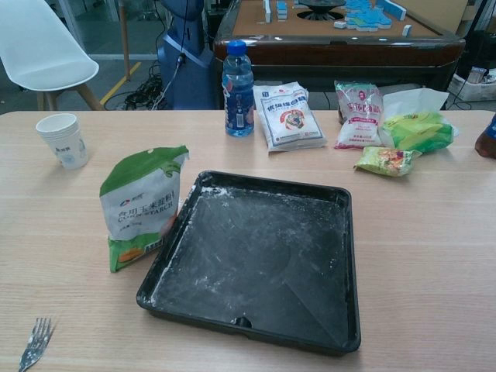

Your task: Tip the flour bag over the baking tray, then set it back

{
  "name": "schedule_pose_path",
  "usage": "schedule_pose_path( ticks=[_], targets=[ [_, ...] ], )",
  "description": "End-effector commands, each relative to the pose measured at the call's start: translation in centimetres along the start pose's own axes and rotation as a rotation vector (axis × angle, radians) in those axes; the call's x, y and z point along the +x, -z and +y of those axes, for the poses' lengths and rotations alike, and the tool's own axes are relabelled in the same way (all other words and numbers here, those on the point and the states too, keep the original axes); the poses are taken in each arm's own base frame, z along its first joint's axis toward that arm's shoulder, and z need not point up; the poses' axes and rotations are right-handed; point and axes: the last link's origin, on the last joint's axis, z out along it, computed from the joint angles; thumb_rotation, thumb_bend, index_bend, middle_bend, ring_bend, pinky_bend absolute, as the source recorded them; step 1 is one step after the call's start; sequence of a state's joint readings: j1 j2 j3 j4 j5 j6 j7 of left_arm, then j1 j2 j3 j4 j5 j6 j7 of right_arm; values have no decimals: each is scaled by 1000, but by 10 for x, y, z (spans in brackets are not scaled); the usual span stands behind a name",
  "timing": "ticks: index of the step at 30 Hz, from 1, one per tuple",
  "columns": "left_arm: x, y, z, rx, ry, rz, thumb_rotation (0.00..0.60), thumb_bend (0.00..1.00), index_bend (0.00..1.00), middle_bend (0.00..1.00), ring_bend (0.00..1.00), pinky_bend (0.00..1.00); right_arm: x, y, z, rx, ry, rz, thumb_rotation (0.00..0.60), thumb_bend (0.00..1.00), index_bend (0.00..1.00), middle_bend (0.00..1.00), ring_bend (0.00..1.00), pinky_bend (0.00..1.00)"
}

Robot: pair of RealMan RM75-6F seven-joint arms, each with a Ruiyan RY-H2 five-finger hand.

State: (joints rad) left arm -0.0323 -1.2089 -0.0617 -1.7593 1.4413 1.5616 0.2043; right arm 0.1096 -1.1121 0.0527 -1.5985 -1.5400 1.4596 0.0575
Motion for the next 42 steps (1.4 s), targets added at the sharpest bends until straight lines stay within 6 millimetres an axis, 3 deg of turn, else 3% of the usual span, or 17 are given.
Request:
schedule_pose_path(
  ticks=[1, 13, 22, 42],
  targets=[
    [0, 0, 0, -2, 0, -1, 600, 209, 54, 72, 94, 79, 0, 0, -1, 3, 1, -2, 600, 155, 325, 315, 164, 268],
    [-7, -7, 6, -50, 25, -9, 600, 210, 54, 72, 94, 79, 23, 0, -1, 8, 25, 77, 600, 155, 325, 315, 164, 268],
    [-34, -25, 22, -123, 129, -85, 600, 207, 13, 72, 94, 79, 48, -2, -3, 1, 56, 149, 600, 155, 325, 315, 164, 268],
    [-101, -66, 94, -231, 233, -278, 600, 132, 0, 50, 97, 82, 53, 9, 3, -36, 62, 148, 600, 155, 325, 315, 164, 268]
  ],
)
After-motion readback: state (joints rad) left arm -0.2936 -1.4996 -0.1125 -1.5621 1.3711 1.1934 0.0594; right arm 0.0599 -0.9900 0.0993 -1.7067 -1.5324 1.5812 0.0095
